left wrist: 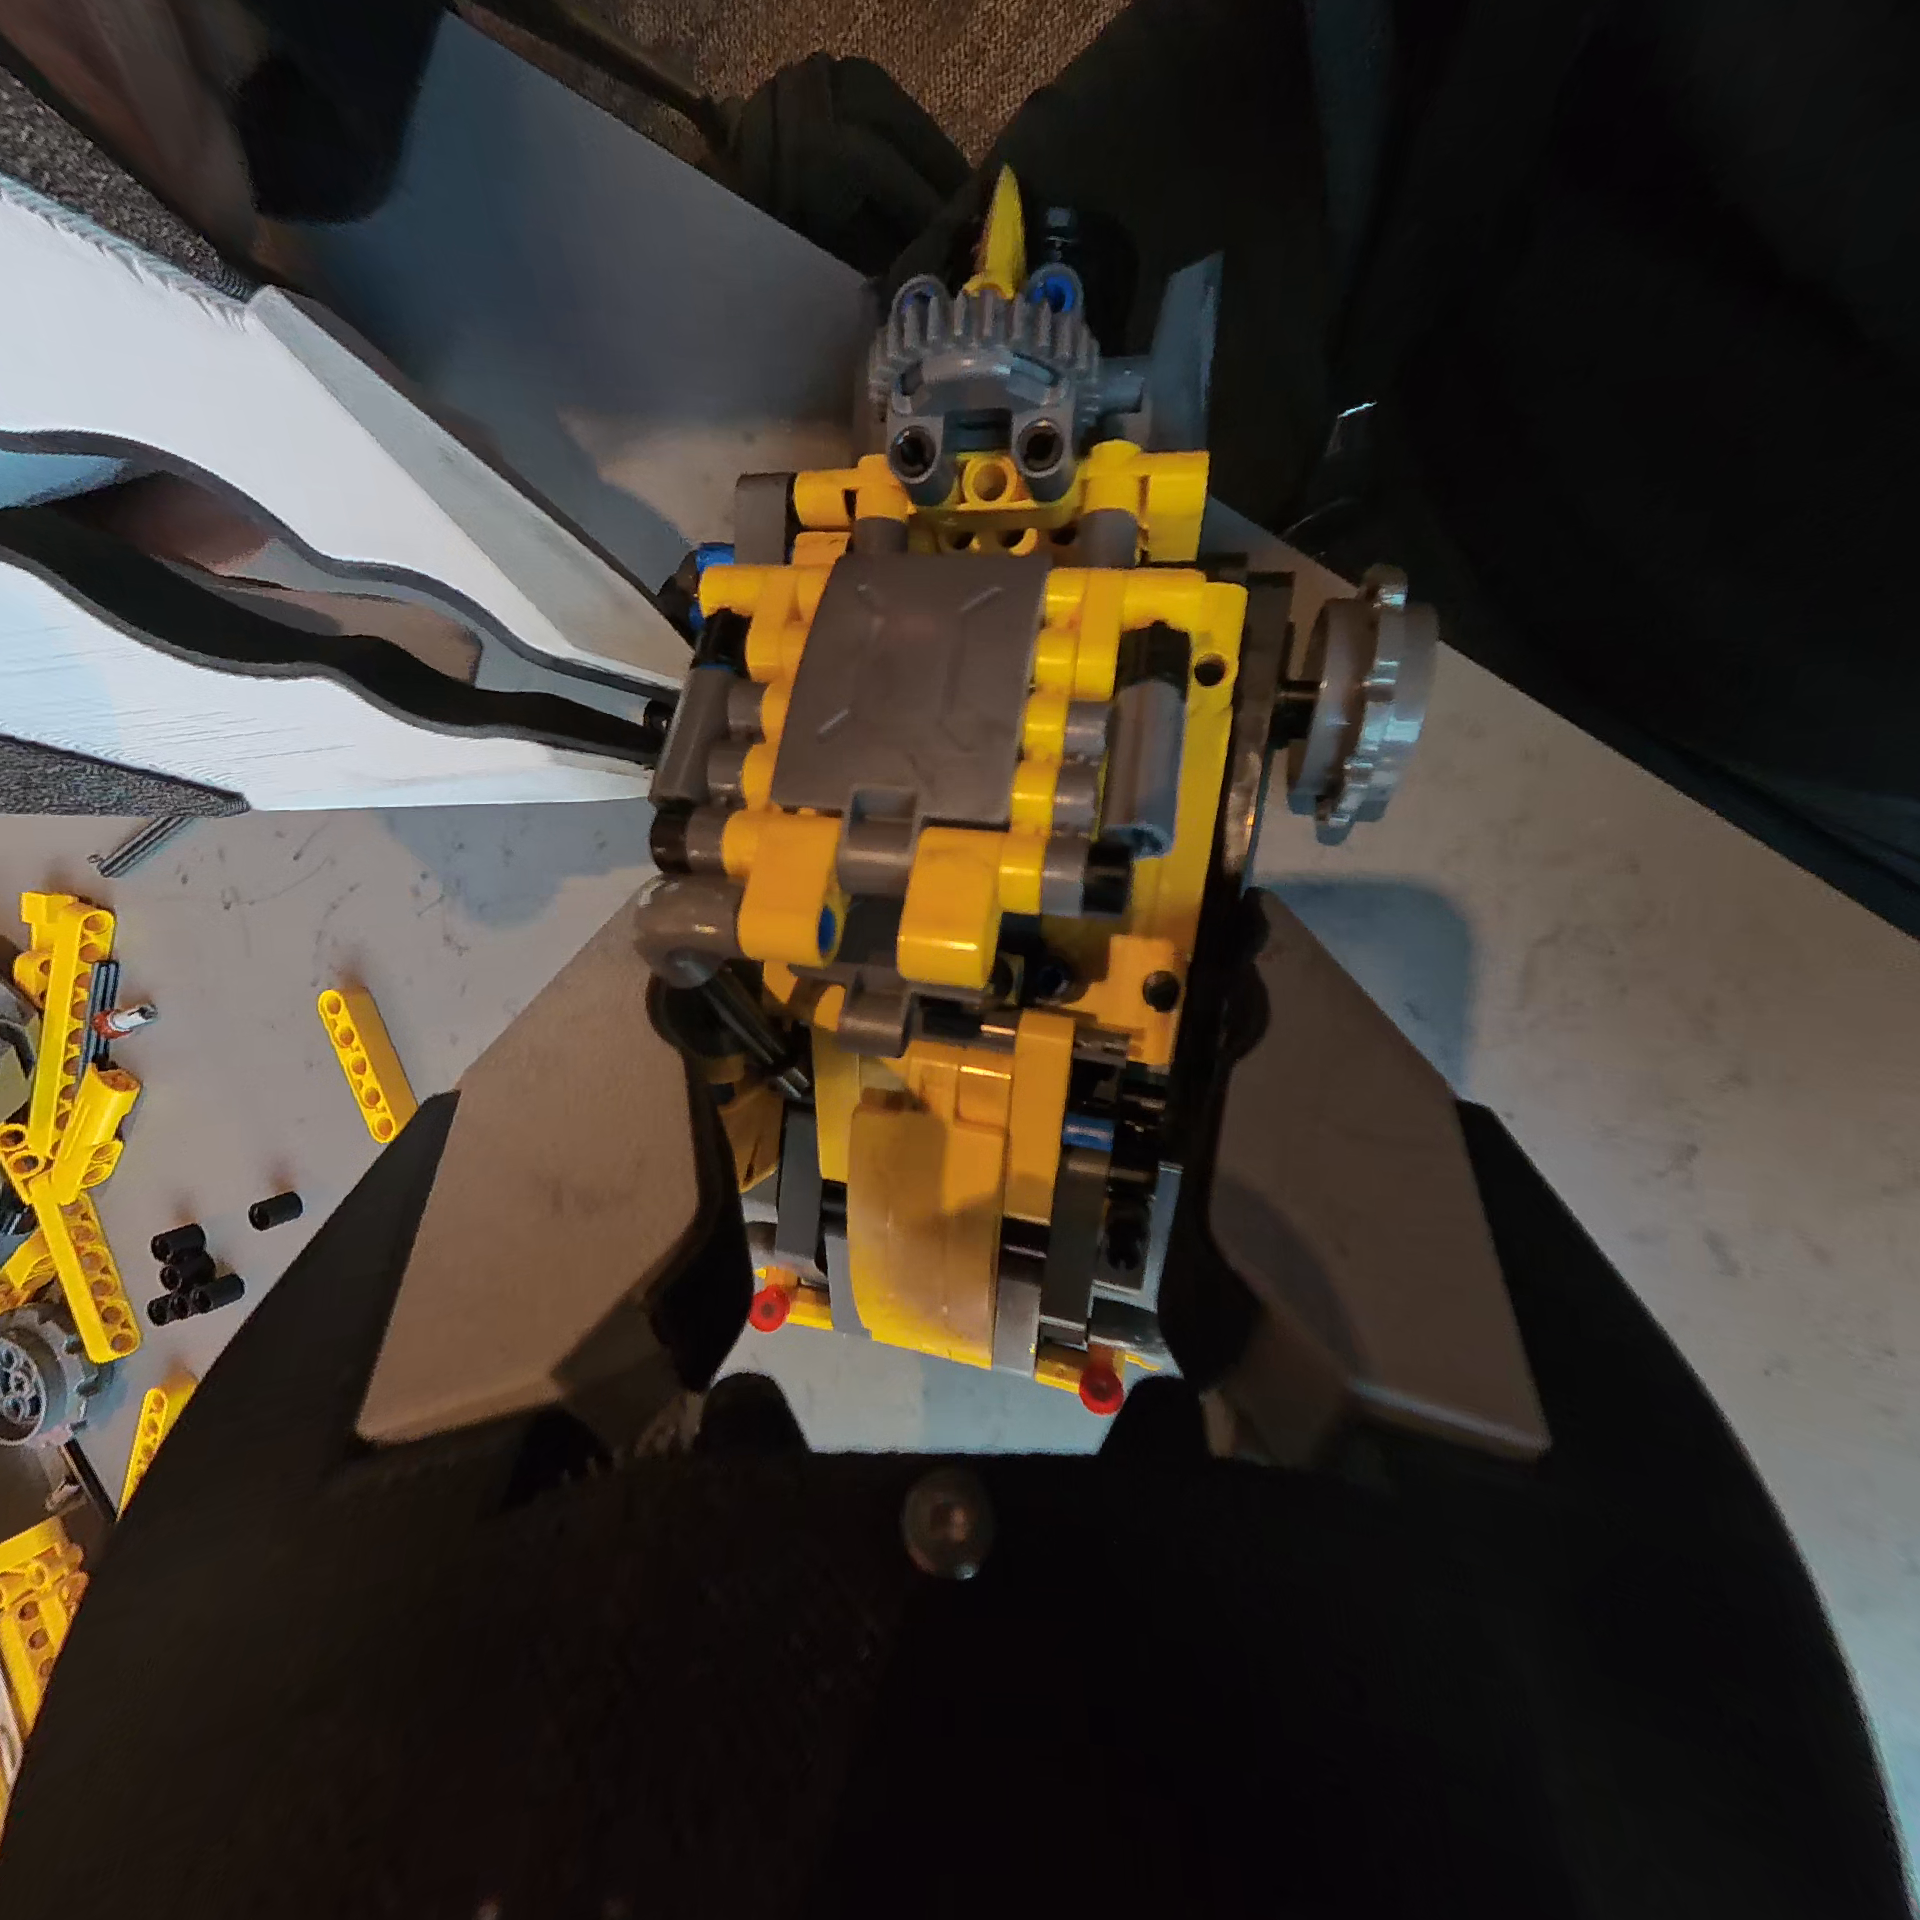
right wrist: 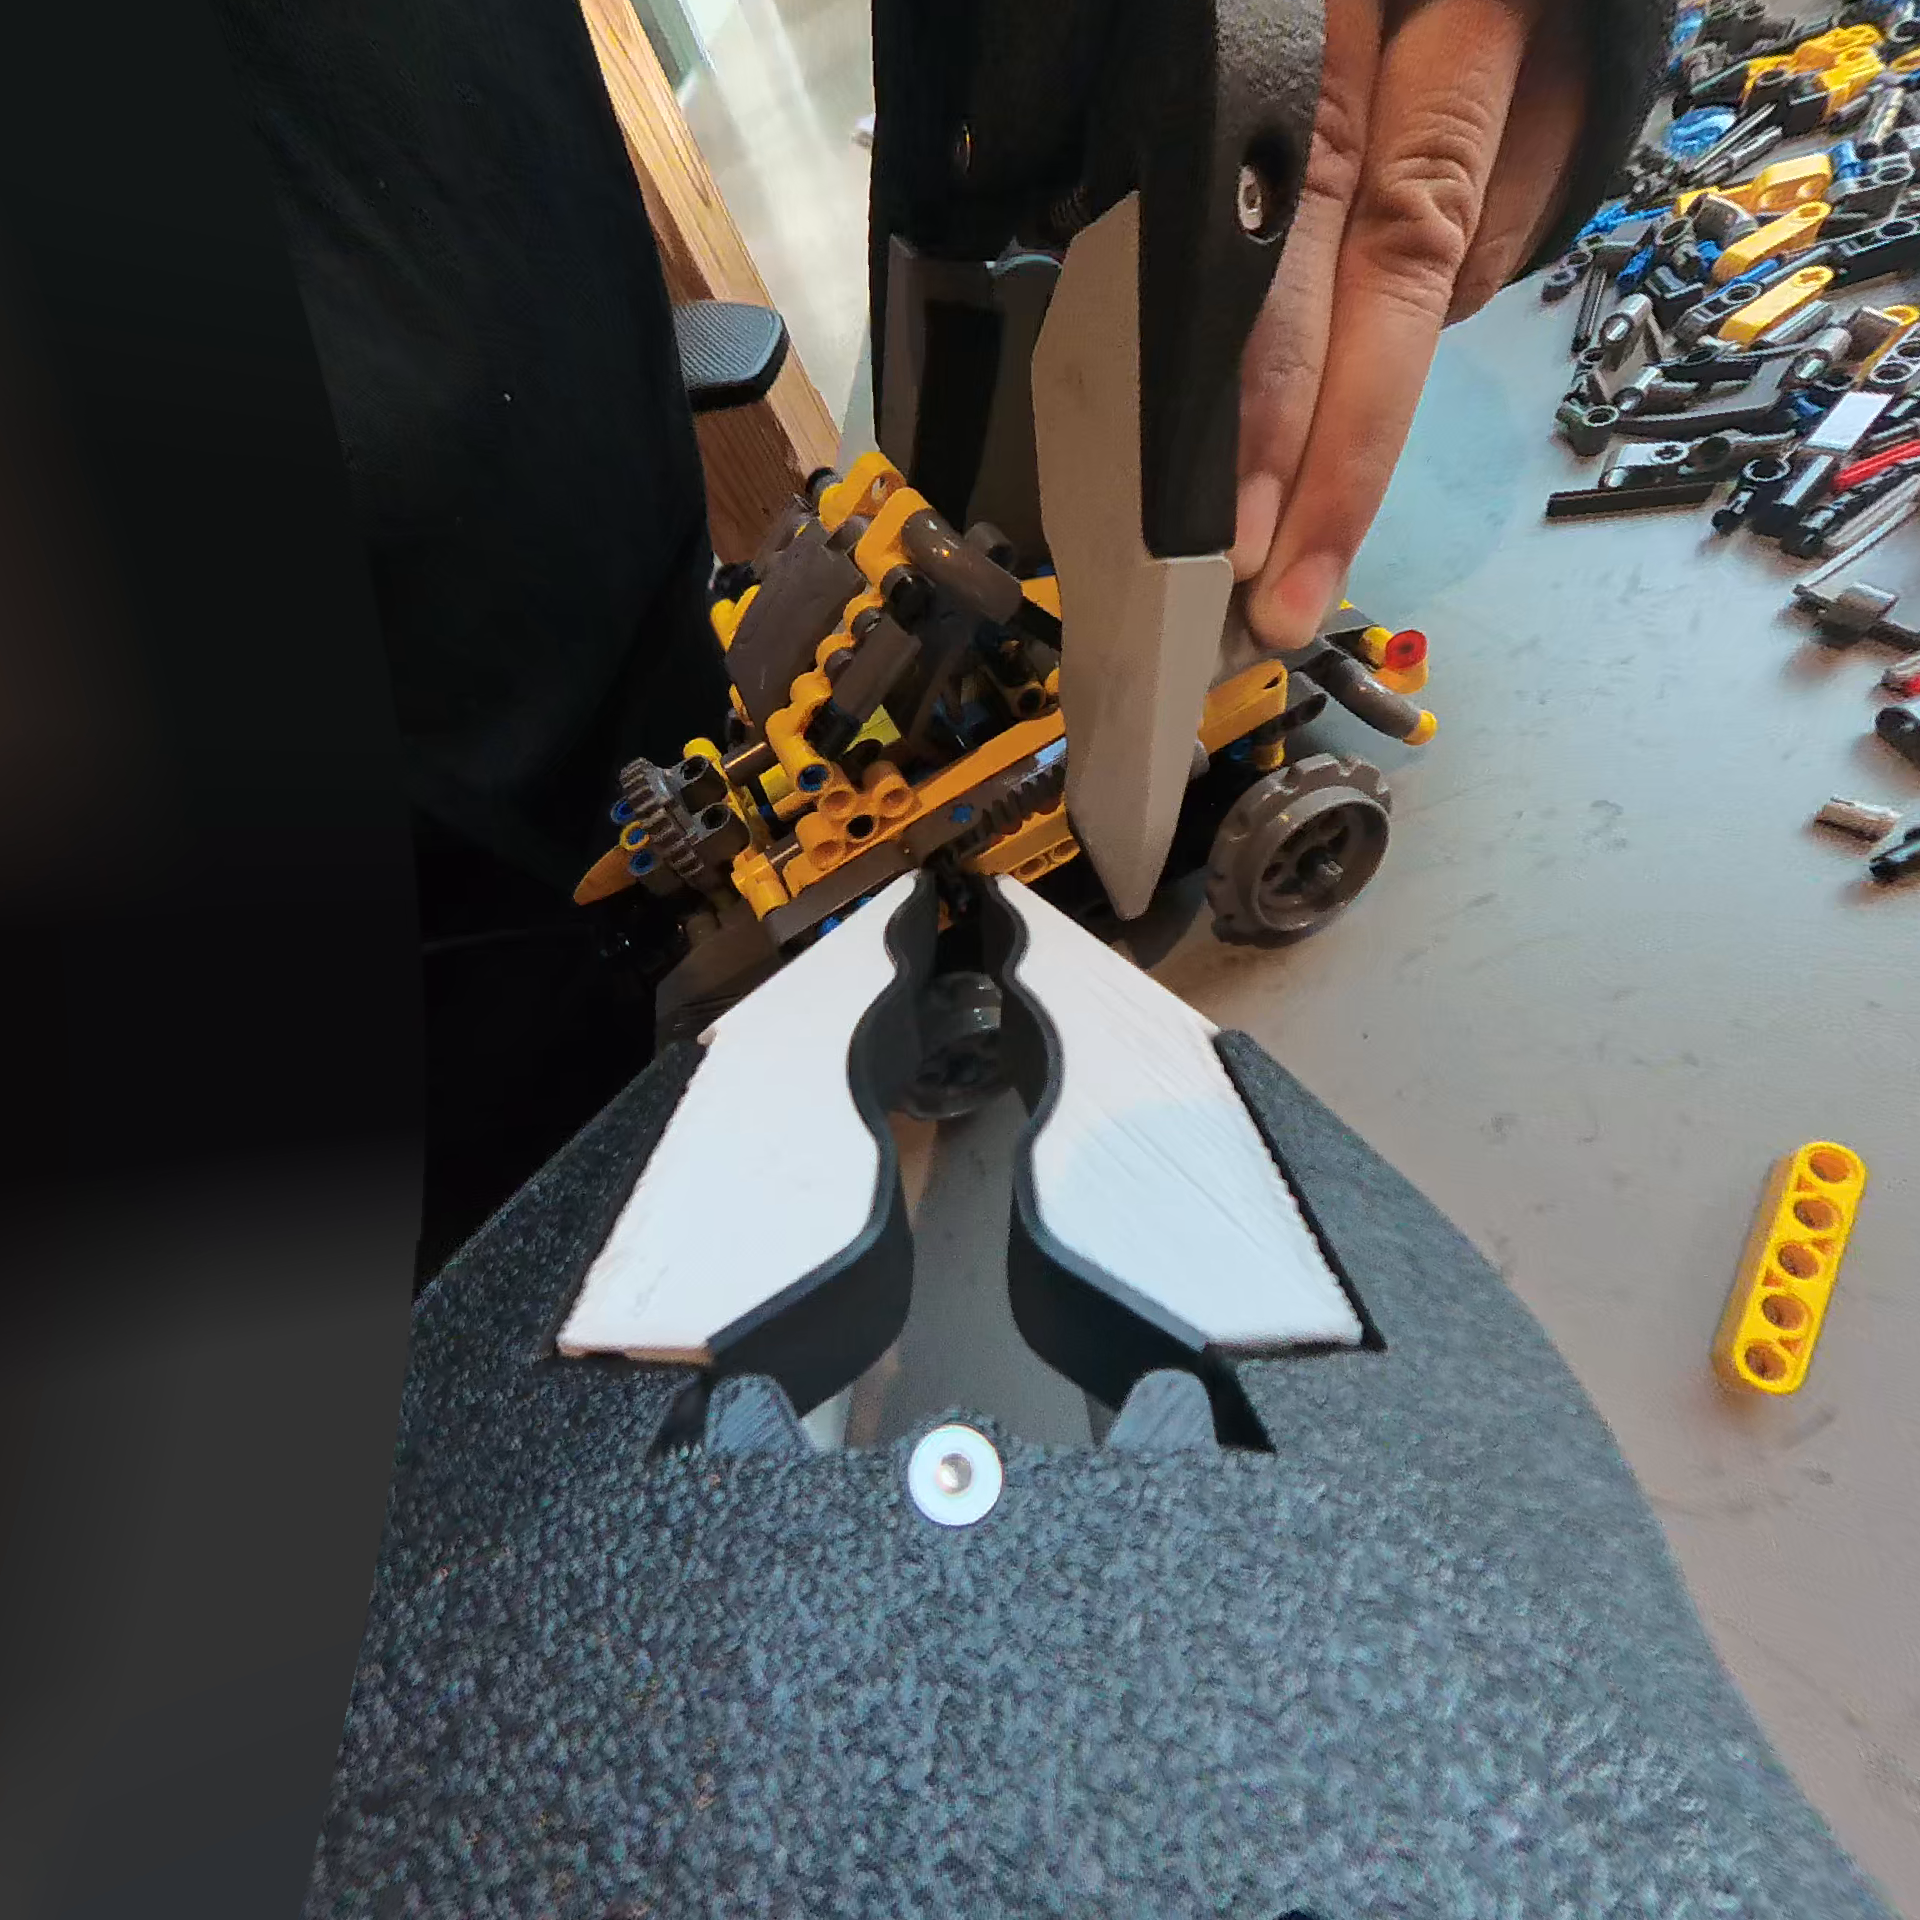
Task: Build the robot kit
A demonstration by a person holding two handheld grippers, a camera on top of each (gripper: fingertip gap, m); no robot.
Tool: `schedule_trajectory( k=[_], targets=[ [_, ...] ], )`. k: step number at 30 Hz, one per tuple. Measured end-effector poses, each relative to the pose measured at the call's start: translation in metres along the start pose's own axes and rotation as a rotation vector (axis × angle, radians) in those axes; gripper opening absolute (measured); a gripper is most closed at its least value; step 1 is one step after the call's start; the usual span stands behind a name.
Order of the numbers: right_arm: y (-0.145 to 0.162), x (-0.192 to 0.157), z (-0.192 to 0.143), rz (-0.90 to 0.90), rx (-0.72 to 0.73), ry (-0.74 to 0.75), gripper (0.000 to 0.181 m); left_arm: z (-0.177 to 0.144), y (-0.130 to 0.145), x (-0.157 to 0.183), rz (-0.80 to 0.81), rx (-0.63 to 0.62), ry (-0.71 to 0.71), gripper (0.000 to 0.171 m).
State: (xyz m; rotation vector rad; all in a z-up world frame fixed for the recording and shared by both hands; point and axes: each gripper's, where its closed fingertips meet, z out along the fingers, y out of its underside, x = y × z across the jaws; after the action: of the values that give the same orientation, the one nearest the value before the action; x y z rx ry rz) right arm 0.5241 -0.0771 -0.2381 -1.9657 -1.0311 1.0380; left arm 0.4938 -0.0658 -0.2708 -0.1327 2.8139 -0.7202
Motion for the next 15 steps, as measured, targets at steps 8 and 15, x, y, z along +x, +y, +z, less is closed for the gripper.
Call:
schedule_trajectory(
  k=[8, 15],
  targets=[
    [0.0013, 0.0006, 0.0015, -0.015, -0.208, 0.100, 0.006, 0.0003, 0.0011, 0.0014, -0.009, -0.003, 0.012, 0.100],
    [0.0026, 0.0017, 0.0024, -0.003, -0.354, 0.177, 0.005, 0.0008, 0.0012, 0.0019, -0.017, 0.000, 0.017, 0.102]
  ],
)
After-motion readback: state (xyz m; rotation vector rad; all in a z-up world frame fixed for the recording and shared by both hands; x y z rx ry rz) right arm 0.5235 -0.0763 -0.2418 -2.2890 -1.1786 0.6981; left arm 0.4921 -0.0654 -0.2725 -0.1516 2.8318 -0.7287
